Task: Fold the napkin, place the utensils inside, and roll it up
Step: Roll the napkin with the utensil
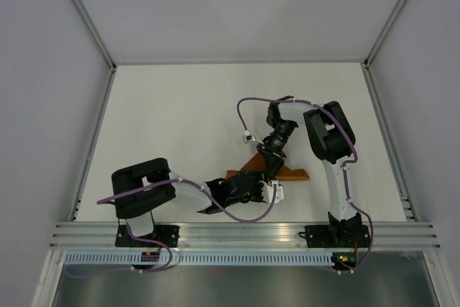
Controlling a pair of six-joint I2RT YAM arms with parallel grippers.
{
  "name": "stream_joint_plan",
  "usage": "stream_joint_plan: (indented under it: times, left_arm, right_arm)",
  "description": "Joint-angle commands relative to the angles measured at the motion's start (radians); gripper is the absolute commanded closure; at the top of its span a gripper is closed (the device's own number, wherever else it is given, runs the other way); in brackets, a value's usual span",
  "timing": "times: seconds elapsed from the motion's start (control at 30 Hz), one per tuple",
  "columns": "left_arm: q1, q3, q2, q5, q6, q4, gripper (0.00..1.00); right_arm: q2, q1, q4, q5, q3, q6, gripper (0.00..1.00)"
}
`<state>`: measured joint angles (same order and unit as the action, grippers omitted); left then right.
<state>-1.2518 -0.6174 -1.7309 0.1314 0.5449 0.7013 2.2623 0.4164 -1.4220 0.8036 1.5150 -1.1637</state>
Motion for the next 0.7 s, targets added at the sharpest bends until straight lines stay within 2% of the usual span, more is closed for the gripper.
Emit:
stream_joint_plan:
  times: [0.0, 0.3, 0.5, 0.53, 0.67]
  left_arm:
    - [0.005, -0.041, -0.041, -0.052, 0.041, 0.018, 0.39]
    - [0.052, -0.048, -0.076, -0.079, -0.010, 0.024, 0.44]
    - [0.080, -0.068, -0.085, -0.104, -0.049, -0.009, 0.66]
    - [0.083, -0.070, -0.084, -0.111, -0.052, -0.013, 0.75]
    - [0.109, -0.074, -0.082, -0.165, -0.085, -0.045, 0.96]
  right_arm:
    - [0.066, -0.004, 0.195, -0.181, -0.013, -0.065, 0.81]
    - [0.068, -0.007, 0.196, -0.179, -0.013, -0.060, 0.82]
    - [0.066, -0.008, 0.199, -0.176, -0.015, -0.054, 0.81]
    - [0.063, -0.008, 0.202, -0.176, -0.015, -0.050, 0.81]
    - [0.042, -0.011, 0.210, -0.170, -0.015, -0.034, 0.79]
